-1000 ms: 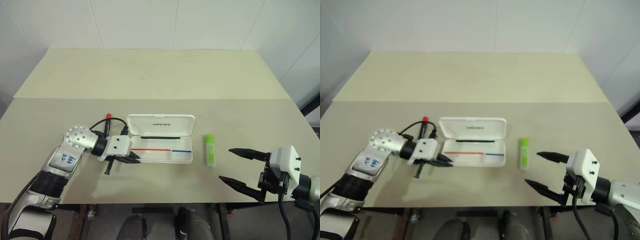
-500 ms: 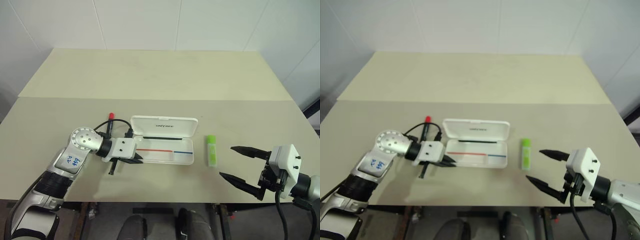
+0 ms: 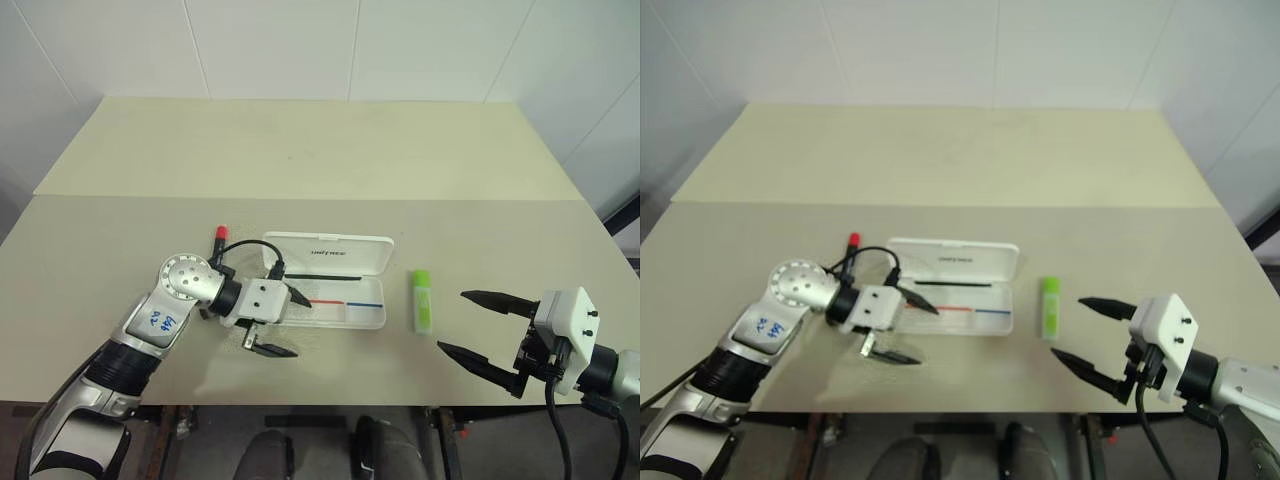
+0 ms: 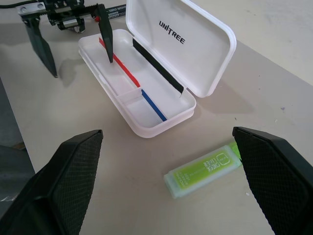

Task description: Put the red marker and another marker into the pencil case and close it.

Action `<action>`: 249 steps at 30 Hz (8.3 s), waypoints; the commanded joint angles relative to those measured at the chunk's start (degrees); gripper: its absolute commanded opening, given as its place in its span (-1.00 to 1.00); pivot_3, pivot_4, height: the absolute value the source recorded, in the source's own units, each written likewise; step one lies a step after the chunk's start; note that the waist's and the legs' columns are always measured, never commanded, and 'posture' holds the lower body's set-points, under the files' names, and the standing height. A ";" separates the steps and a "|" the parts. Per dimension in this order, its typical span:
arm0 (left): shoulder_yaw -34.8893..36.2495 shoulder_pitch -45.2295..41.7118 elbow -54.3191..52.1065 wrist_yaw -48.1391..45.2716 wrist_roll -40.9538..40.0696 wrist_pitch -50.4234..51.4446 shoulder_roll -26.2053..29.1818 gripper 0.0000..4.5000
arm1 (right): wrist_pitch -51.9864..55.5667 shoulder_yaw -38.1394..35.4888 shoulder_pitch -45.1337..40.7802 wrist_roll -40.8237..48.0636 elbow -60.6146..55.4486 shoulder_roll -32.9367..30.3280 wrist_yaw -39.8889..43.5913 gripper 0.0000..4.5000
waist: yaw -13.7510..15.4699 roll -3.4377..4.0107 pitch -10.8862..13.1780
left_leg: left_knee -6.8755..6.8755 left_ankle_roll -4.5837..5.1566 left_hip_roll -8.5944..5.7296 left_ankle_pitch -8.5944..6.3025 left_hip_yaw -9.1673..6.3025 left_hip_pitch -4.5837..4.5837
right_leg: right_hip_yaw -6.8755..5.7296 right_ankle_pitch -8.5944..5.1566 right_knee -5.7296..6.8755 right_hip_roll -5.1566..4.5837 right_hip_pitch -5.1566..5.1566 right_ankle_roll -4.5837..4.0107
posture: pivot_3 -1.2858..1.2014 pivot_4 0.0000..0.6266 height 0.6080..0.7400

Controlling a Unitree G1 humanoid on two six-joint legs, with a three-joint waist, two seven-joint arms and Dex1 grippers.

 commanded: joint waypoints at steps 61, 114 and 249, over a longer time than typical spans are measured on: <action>34.77 20.00 -27.56 55.35 -11.61 21.70 -7.55 0.97 | -5.24 20.39 -24.30 4.37 14.88 4.87 14.01 1.00 | -0.55 -0.07 0.06 | -0.21 -0.42 0.08 0.06 -0.48 0.47 | -0.05 -0.02 -0.23 0.04 0.48 -0.06 | 0.03 -0.52 1.00; 24.34 18.20 -6.59 71.66 6.34 27.30 -15.44 0.97 | -1.05 1.12 -18.45 13.67 8.75 -6.30 13.56 1.00 | 0.10 -0.01 0.09 | -0.23 -0.14 0.29 -0.32 -0.45 0.54 | -0.10 -0.07 -0.33 -0.25 0.42 -0.14 | 0.03 -0.52 1.00; 3.72 -8.78 -0.71 8.27 -10.34 8.52 -4.70 -0.74 | -5.90 8.67 -5.42 1.97 -2.41 4.84 -2.26 1.00 | -0.27 -0.31 0.30 | -0.09 -0.42 0.06 0.02 0.28 -0.17 | -0.19 0.02 -0.12 0.00 -0.31 -0.06 | 0.03 -0.52 1.00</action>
